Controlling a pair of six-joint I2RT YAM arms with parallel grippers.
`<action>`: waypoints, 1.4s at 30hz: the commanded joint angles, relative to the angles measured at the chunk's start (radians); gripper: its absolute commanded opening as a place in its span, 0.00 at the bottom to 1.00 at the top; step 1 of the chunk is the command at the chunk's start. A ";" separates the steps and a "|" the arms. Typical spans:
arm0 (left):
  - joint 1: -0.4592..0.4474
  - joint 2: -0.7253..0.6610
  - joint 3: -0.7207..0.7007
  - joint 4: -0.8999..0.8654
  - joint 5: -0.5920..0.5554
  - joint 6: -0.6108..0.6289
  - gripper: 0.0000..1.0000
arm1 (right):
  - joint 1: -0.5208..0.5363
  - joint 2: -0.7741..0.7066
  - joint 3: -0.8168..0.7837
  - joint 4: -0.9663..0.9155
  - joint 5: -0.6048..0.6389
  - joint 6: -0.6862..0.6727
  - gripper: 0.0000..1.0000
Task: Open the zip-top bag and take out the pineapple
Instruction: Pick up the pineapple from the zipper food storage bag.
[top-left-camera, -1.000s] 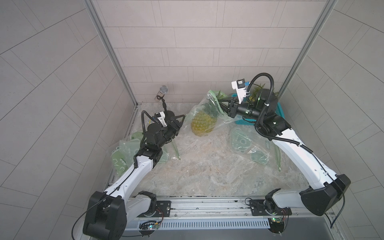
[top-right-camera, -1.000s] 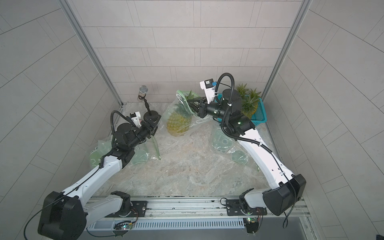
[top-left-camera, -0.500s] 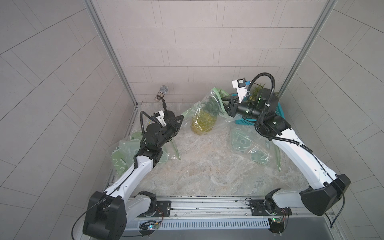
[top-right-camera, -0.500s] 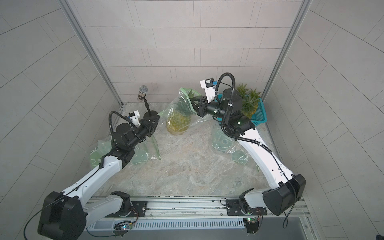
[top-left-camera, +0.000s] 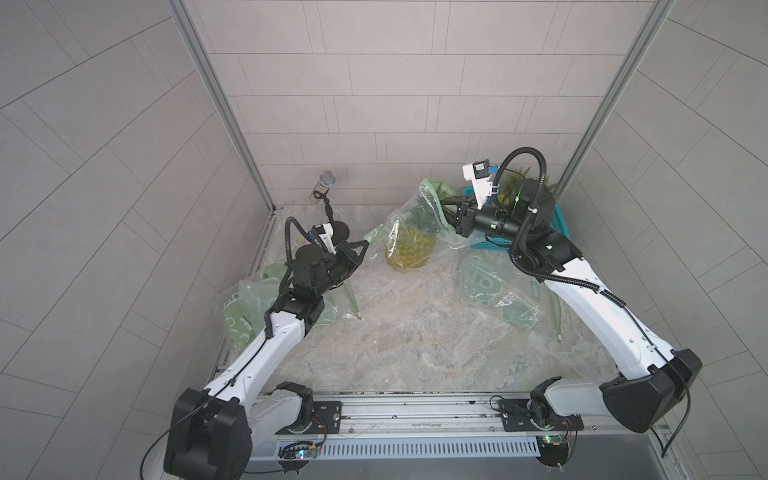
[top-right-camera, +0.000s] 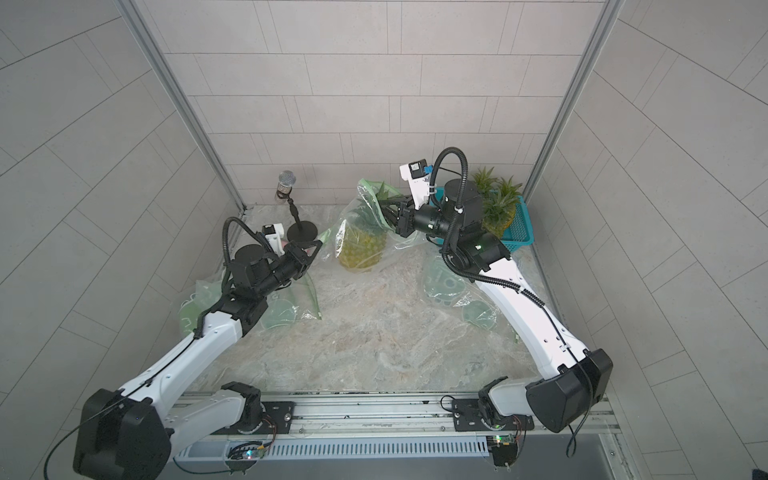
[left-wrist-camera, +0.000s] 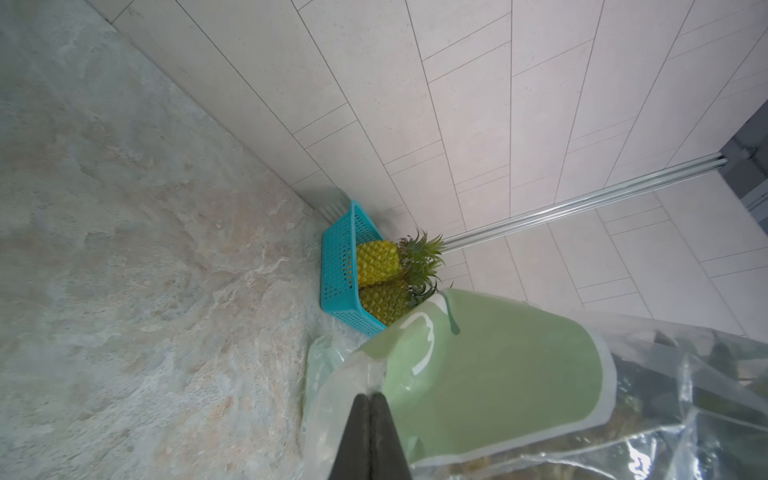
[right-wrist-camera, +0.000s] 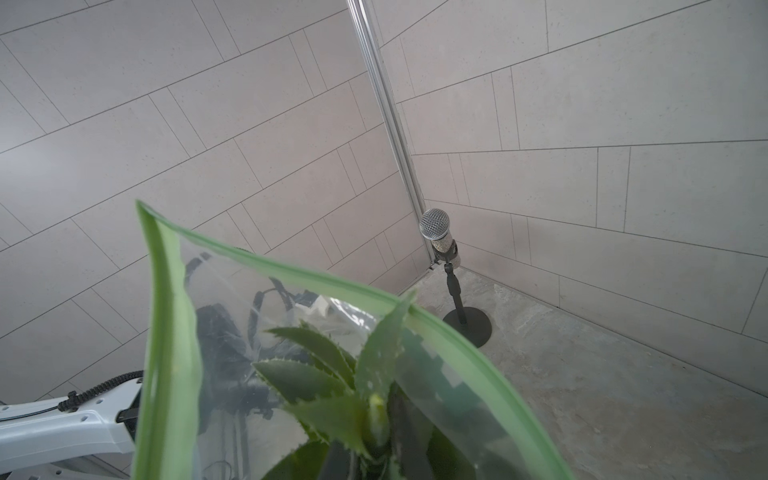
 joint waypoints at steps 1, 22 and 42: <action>-0.001 -0.055 0.057 -0.183 -0.047 0.216 0.00 | 0.000 -0.077 0.005 0.129 0.013 -0.005 0.00; 0.028 -0.046 0.134 -0.508 -0.137 0.633 0.00 | -0.012 -0.178 -0.117 0.293 0.057 -0.008 0.00; 0.061 -0.027 0.113 -0.512 -0.106 0.673 0.00 | -0.022 -0.248 -0.166 0.400 0.067 0.027 0.00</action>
